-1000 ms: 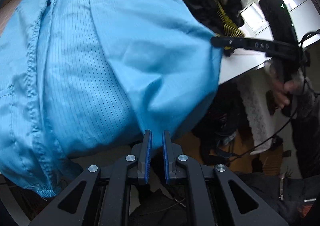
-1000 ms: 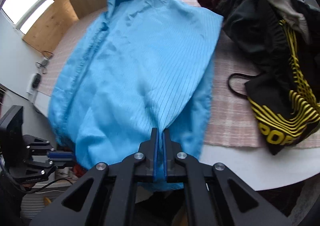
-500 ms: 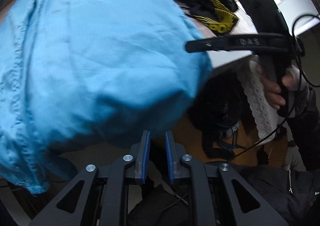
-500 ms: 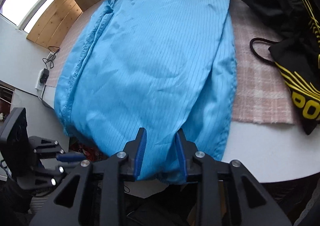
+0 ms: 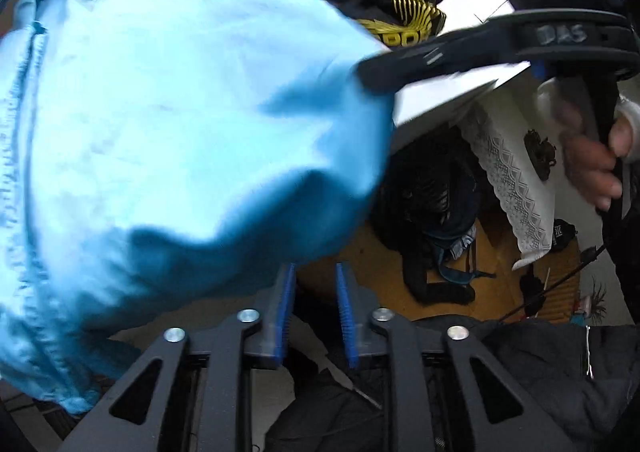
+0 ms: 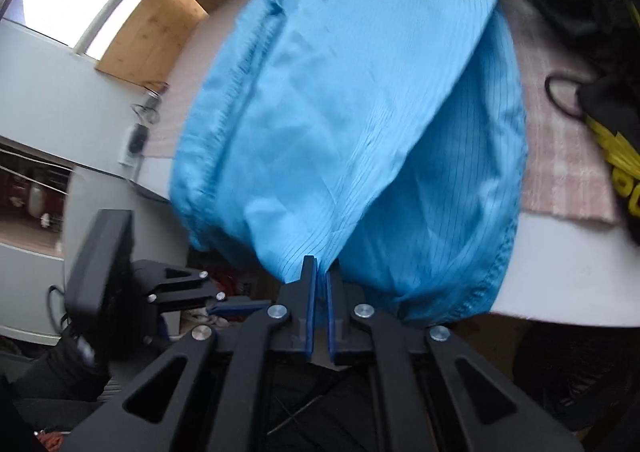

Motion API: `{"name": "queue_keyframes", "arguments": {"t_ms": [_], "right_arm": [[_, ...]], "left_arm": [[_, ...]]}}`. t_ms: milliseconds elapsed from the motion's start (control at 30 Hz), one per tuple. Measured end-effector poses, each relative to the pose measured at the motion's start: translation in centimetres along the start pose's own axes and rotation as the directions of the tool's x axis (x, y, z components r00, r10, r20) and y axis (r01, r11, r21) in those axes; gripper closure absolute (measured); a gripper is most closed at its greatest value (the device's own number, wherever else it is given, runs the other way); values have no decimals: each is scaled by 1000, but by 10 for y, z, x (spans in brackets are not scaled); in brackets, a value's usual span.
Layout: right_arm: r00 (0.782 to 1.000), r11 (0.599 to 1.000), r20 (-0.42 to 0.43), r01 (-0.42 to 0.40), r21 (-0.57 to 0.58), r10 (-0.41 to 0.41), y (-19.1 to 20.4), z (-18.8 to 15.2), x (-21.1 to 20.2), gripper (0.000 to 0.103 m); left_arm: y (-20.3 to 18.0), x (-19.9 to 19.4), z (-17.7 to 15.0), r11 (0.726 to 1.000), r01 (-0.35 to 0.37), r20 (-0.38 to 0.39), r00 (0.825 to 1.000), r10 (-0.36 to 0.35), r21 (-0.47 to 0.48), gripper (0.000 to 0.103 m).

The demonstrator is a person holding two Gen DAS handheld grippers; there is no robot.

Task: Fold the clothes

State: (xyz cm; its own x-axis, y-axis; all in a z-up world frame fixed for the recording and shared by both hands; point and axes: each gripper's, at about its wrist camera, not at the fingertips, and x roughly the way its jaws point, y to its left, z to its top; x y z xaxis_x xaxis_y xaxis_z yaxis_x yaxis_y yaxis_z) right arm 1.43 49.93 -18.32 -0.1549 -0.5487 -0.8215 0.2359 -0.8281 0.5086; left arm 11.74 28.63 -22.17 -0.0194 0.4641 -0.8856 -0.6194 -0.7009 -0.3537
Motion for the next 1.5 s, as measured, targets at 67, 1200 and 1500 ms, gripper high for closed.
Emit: {"name": "queue_keyframes", "arguments": {"t_ms": [67, 1200, 1500], "right_arm": [[999, 999, 11, 41, 8, -42, -2, 4, -9, 99], [918, 892, 99, 396, -217, -384, -117, 293, 67, 96], [925, 895, 79, 380, -235, -372, -108, 369, 113, 96]], "left_arm": [[6, -1, 1, 1000, -13, -5, 1000, 13, -13, 76], [11, 77, 138, 976, -1, 96, 995, 22, -219, 75], [9, 81, 142, 967, -3, 106, 994, 31, -254, 71]]}}
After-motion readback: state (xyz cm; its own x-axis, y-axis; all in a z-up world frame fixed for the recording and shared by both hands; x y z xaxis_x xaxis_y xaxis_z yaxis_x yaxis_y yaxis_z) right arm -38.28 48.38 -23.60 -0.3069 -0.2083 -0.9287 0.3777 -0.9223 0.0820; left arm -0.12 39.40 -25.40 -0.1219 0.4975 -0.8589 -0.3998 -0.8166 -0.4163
